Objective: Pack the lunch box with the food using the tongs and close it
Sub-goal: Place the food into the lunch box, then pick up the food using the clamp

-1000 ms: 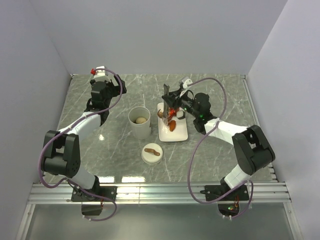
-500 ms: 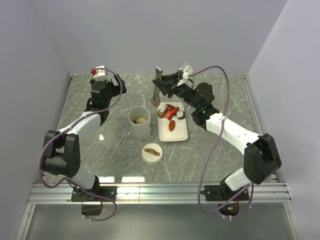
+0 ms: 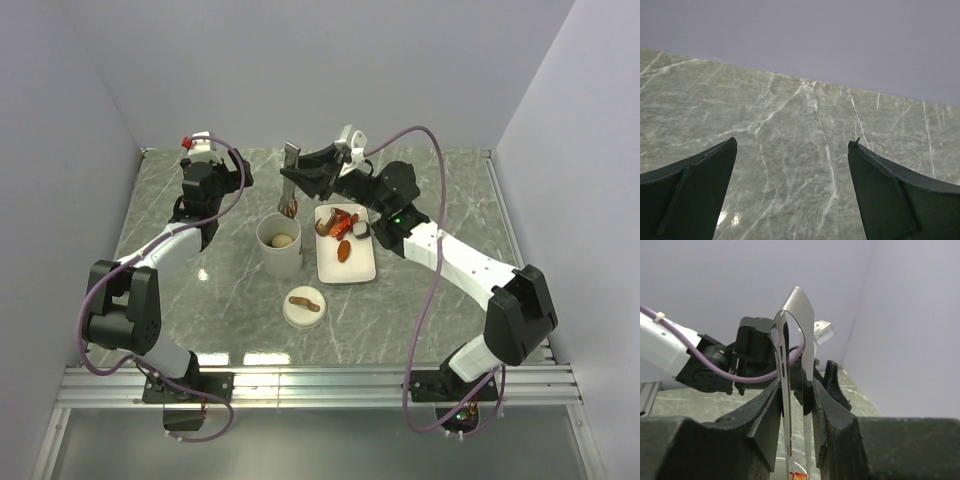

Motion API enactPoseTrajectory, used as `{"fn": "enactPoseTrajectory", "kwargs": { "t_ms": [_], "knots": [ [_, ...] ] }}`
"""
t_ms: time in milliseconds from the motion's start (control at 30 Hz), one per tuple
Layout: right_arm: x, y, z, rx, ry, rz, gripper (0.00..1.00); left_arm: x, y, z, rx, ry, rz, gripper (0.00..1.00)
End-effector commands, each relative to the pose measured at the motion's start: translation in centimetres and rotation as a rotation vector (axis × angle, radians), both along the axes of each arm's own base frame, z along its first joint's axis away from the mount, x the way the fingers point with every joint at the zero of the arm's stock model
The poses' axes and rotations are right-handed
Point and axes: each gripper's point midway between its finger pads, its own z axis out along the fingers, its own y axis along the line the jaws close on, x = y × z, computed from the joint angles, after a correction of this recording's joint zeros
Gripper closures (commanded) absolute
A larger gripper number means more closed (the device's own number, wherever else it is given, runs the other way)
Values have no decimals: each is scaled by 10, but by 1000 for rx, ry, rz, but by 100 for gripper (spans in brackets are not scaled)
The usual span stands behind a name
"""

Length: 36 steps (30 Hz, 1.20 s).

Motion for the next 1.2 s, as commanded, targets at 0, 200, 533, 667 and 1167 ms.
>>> {"fn": "enactPoseTrajectory", "kwargs": {
  "t_ms": [0,200,533,667,1167],
  "knots": [
    [-16,7,27,31,-65,78,74,6,-2,24,-1,-61,-2,1],
    [-15,14,24,18,-57,92,58,6,-2,25,-2,-62,-4,1],
    [-15,8,27,43,-70,57,56,6,-2,24,-1,-61,-4,1],
    [-13,-4,30,53,-82,-14,57,6,-2,23,-1,-59,-4,1],
    [27,-91,14,96,-59,-504,57,6,-2,24,-3,-62,-4,1]
  ]
}}
